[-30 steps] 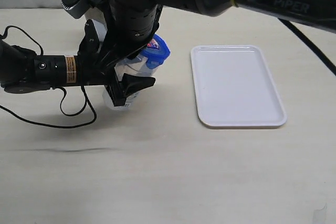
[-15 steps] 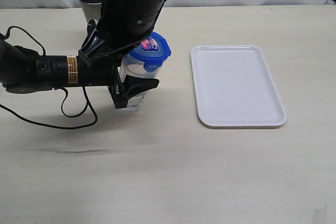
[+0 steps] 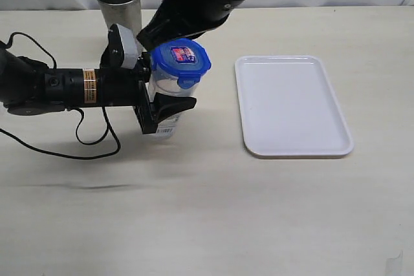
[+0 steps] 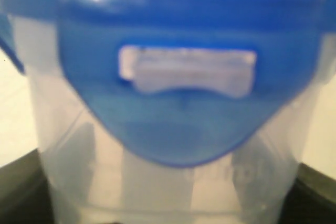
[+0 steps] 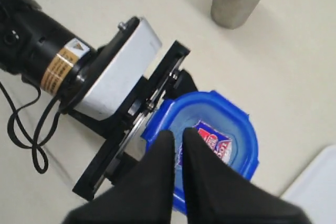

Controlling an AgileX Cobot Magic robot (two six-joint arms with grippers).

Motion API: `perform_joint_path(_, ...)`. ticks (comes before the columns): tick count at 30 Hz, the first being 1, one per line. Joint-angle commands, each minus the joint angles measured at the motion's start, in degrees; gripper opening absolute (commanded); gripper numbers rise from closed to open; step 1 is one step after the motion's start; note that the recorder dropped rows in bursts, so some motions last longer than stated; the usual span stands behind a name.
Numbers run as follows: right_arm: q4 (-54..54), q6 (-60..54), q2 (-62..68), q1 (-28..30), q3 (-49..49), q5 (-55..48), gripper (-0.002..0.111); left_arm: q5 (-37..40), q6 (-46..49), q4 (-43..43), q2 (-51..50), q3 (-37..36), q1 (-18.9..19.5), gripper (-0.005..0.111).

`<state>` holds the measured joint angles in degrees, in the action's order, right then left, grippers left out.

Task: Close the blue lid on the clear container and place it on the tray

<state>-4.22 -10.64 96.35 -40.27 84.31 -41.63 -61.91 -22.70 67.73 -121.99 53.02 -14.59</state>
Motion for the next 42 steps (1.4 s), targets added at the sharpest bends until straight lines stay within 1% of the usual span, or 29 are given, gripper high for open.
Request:
perform_joint_path(1, 0.8, -0.5, -8.5, 0.3, -7.5, 10.7, 0.005, -2.7, 0.0, -1.1, 0.3, 0.5, -0.2, 0.000)
perform_joint_path(2, 0.8, -0.9, -12.8, 0.1, -11.2, 14.2, 0.005, -3.1, 0.0, -1.1, 0.3, 0.5, -0.1, 0.000)
perform_joint_path(5, 2.2, -1.4, -19.4, 0.1, -17.2, 20.7, 0.005, -3.3, 0.0, -1.1, 0.3, 0.5, -0.1, 0.000)
perform_joint_path(6, 2.4, -1.4, -23.8, 0.1, -21.9, 25.1, 0.005, -3.5, 0.0, -1.1, 0.3, 0.5, -0.1, 0.000)
perform_joint_path(7, 2.4, -1.4, -25.6, 0.1, -24.3, 27.2, 0.005, -3.5, 0.0, -1.1, 0.3, 0.5, -0.1, 0.000)
perform_joint_path(8, 2.4, -1.4, -29.9, 0.1, -28.9, 30.9, 0.005, -3.5, 0.0, -1.1, 0.3, 0.5, -0.1, 0.000)
perform_joint_path(11, 2.4, -1.7, -38.4, 0.1, -36.6, 34.9, 0.005, -3.5, 0.0, -1.1, 0.3, 0.5, -0.1, 0.000)
perform_joint_path(14, 2.4, -2.0, -49.8, 0.1, -46.9, 38.9, 0.005, -3.5, 0.0, -0.9, 0.3, 0.5, -0.1, 0.000)
perform_joint_path(17, -0.9, -2.0, -60.1, 0.1, -54.0, 39.8, 0.005, -4.4, 0.0, -1.4, 0.3, 0.5, -0.1, 0.000)
perform_joint_path(20, -4.3, -2.0, -64.8, 0.1, -57.2, 39.8, 0.005, -4.6, 0.0, -1.4, 0.3, 0.5, -0.1, 0.000)
perform_joint_path(22, -4.4, -2.0, -69.2, 0.1, -59.8, 39.6, 0.004, -4.4, 0.0, -1.4, 0.3, 0.5, -0.1, 0.000)
perform_joint_path(28, -4.4, -2.0, -74.5, 0.1, -61.7, 39.8, 0.004, -4.5, 0.0, -1.1, 0.3, 0.5, -0.1, 0.000)
perform_joint_path(42, -4.4, -2.0, -76.5, 0.1, -61.7, 39.8, 0.004, -4.8, 0.0, -0.8, 0.3, 0.5, -0.1, 0.000)
